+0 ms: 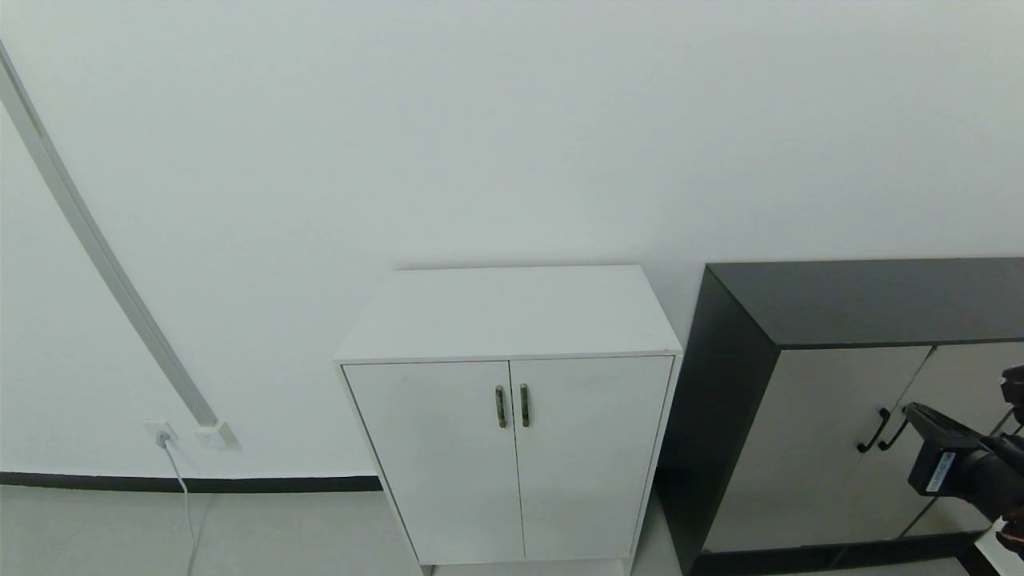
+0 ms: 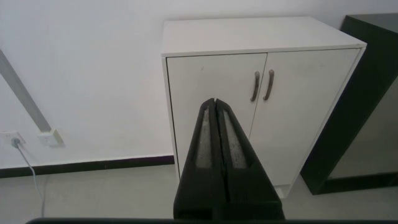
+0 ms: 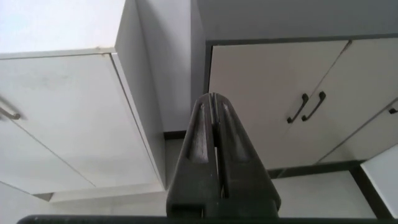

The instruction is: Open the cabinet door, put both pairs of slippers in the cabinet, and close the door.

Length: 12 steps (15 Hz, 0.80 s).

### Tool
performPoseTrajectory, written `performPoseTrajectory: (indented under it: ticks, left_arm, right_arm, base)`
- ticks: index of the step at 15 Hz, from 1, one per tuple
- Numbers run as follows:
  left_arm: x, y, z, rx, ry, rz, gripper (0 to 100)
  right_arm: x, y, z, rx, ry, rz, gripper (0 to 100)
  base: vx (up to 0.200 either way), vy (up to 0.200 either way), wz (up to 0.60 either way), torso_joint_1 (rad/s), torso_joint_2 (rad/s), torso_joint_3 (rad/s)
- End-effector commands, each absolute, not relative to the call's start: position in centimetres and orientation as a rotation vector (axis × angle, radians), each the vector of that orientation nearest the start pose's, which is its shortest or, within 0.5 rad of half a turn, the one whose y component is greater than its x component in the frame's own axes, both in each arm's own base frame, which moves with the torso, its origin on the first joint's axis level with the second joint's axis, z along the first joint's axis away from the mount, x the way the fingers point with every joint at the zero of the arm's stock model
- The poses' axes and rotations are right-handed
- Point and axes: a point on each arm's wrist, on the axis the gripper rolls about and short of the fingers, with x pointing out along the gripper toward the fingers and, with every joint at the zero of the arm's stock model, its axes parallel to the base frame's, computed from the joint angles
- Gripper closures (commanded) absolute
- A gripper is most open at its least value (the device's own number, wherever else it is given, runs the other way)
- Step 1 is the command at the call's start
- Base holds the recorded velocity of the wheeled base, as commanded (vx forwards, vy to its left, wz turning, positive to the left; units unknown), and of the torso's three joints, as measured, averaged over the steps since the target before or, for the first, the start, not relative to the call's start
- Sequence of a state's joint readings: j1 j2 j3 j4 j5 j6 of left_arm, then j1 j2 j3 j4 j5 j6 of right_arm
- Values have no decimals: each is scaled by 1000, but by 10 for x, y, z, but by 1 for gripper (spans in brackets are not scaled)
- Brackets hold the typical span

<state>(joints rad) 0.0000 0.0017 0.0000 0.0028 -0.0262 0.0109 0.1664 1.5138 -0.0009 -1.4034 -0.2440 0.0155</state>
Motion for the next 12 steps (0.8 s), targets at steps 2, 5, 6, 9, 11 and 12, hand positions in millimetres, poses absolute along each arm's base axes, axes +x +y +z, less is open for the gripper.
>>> performPoseTrajectory:
  ticks: [2, 5, 6, 9, 11, 12]
  left_arm:
    - [-23, -1, 75, 11, 4, -26, 100]
    - [-23, -1, 75, 11, 4, -26, 100]
    - [-23, -1, 75, 11, 4, -26, 100]
    - [-23, -1, 75, 11, 4, -26, 100]
    - [-23, -1, 75, 11, 4, -26, 100]
    - [-23, -1, 75, 11, 4, -26, 100]
  right_arm:
    - [147, 19, 130, 7, 88, -65, 100]
    - [124, 17, 132, 4, 116, -21, 100]
    - [117, 15, 133, 3, 121, -18, 100]
    - [94, 12, 132, 1, 139, -2, 100]
    - [76, 9, 127, -2, 165, 15, 100]
    - [65, 8, 124, -2, 176, 28, 100]
  base:
    - [0, 0, 0, 0, 0, 0]
    - [0, 0, 0, 0, 0, 0]
    - [0, 0, 0, 0, 0, 0]
    - [0, 0, 0, 0, 0, 0]
    - [0, 0, 0, 0, 0, 0]
    - [0, 0, 0, 0, 0, 0]
